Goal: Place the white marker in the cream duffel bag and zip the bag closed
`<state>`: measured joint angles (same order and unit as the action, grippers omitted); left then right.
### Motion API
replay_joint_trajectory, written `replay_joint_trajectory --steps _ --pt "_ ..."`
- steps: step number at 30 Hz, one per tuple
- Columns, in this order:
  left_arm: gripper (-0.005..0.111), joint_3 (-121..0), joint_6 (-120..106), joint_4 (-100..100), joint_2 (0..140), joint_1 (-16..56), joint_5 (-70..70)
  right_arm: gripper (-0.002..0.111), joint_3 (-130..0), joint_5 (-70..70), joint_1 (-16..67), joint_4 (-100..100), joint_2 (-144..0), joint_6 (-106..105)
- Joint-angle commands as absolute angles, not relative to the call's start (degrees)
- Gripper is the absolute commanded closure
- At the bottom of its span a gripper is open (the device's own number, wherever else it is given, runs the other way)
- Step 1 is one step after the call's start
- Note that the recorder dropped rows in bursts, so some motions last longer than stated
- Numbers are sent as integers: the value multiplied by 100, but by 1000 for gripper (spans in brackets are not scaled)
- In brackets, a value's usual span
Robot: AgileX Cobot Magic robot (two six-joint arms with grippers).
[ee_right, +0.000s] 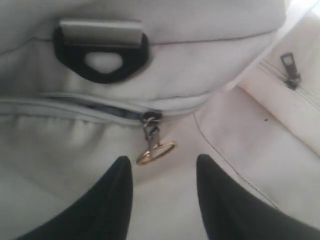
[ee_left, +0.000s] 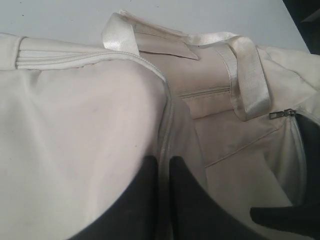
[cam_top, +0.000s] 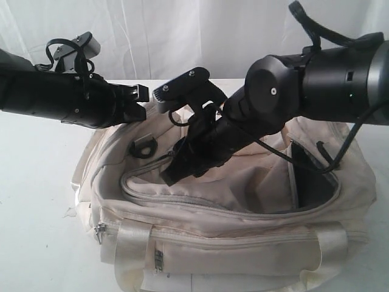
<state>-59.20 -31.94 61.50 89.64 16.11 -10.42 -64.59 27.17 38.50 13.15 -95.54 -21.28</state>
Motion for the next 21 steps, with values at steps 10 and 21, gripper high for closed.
replay_joint_trajectory --steps 10,21 --pt "107 -5890 -3314 6163 8934 1612 -961 59 -6457 2326 3827 1840 -9986 -3126" --pt "107 -5890 -3324 6163 8934 1612 -990 108 -6457 2100 3827 1840 -10008 -3467"
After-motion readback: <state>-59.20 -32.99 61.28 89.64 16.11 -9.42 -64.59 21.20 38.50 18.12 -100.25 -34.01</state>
